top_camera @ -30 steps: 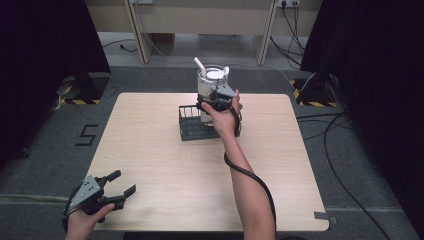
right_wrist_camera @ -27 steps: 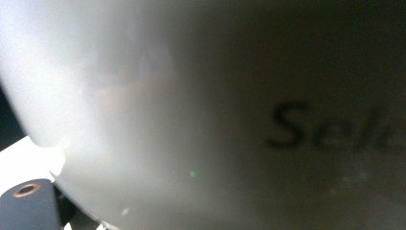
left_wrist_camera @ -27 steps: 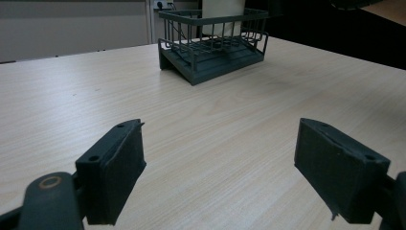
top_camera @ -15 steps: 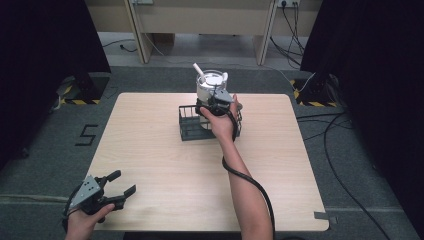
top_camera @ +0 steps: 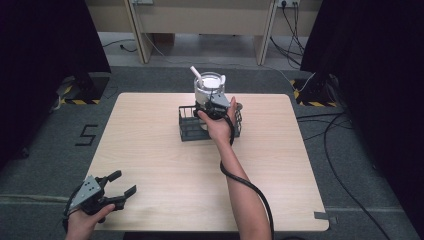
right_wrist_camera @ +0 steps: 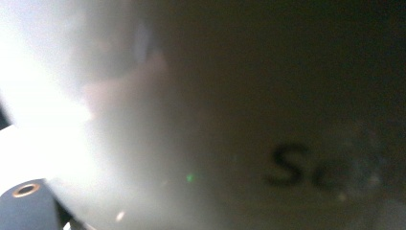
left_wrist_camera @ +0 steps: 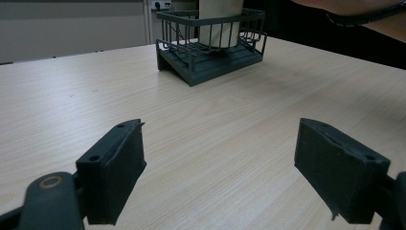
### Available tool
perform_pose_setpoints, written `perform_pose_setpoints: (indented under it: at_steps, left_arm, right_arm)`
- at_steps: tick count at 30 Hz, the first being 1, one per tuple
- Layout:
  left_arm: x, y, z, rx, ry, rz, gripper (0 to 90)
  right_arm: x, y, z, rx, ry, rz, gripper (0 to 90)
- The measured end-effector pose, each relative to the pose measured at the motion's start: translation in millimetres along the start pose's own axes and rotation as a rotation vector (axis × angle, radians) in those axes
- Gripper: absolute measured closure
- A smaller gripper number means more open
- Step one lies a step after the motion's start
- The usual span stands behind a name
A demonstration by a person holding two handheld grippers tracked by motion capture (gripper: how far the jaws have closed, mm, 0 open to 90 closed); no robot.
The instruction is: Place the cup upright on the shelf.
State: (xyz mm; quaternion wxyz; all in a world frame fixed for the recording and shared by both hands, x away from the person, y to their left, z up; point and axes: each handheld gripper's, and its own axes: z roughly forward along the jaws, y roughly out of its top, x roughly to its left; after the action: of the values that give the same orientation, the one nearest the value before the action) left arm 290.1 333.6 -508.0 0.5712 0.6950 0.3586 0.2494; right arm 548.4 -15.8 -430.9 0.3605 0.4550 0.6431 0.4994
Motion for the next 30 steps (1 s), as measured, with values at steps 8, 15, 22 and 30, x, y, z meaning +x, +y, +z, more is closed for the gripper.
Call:
perform_pose_setpoints:
  at_steps: [8,15,22,30]
  left_arm:
    - [-0.4,0.2,0.2,0.002,-0.002,0.003,16.7]
    - [-0.7,0.2,0.0,-0.001,-0.002,0.003,16.7]
    - [-0.9,0.3,0.2,0.000,-0.003,0.006,16.8]
    - [-2.1,0.3,1.2,0.001,-0.007,0.009,16.7]
  right_arm:
    - [5.3,-1.7,-6.1,0.000,-0.019,0.008,10.2]
    - [5.3,-2.2,-6.2,-0.002,-0.020,0.018,9.9]
    - [4.7,-2.8,-6.9,-0.011,-0.001,0.012,8.9]
    - [2.1,0.0,-14.2,-0.039,0.024,0.008,3.9]
